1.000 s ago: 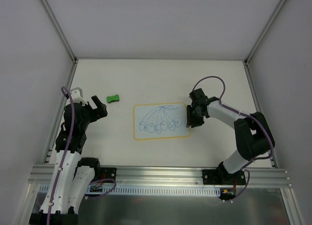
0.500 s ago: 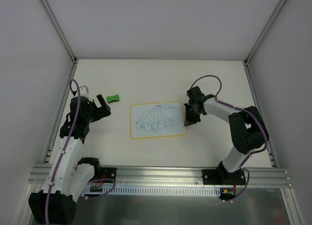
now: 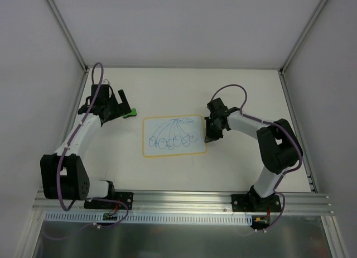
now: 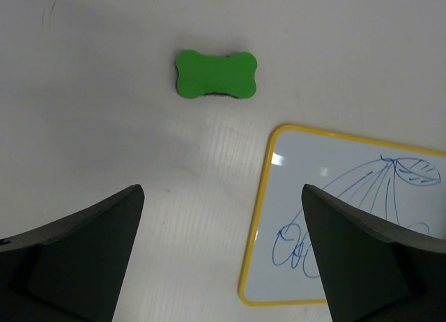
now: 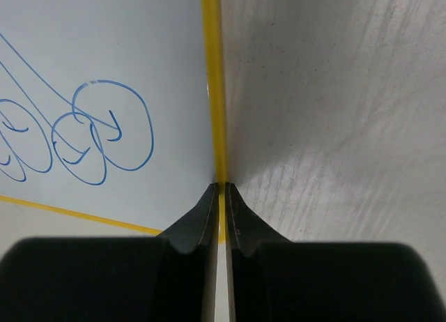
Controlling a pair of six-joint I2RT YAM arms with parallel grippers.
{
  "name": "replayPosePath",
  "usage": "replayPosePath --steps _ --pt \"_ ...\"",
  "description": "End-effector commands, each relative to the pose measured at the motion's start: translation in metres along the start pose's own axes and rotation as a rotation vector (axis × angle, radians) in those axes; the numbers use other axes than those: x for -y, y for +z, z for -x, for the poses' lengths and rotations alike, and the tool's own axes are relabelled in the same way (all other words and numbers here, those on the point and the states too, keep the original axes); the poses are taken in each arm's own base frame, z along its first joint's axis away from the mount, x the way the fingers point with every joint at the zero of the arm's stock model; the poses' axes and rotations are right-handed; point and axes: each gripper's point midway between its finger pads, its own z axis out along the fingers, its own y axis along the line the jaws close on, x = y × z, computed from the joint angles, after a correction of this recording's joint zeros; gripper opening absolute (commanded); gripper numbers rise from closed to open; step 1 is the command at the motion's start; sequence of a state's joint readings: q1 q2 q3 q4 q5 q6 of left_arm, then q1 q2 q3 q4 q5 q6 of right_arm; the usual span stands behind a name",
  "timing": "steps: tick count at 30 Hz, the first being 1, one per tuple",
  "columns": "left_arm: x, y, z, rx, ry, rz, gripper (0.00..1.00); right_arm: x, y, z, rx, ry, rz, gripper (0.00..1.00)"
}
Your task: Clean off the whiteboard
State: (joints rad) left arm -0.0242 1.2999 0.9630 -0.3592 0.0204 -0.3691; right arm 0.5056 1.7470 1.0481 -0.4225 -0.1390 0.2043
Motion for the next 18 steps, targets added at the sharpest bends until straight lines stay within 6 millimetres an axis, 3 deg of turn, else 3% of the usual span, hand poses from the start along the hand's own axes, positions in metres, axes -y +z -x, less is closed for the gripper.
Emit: replayPosePath --steps 1,2,3,11,18 --pt "0.000 0.014 0.024 0.007 -0.045 0.050 0.99 -0.009 -0.003 0.015 0.044 0.001 0.017 0.07" --pt "-0.002 0.026 0.020 -0.029 -0.054 0.070 0.99 -0.008 -0.003 0.015 0.044 0.001 0.016 0.07" --pt "0.005 0.029 0.031 -0.016 -0.050 0.056 0.99 -0.009 -0.002 0.015 0.043 -0.001 0.018 0.07" --pt "0.005 0.065 0.063 -0.044 0.506 0.021 0.99 -0.013 0.000 0.014 0.026 -0.018 0.041 0.07" --pt "0.023 0.092 0.037 -0.127 0.811 -0.189 0.99 -0.018 0.003 0.013 0.005 -0.020 0.065 0.07"
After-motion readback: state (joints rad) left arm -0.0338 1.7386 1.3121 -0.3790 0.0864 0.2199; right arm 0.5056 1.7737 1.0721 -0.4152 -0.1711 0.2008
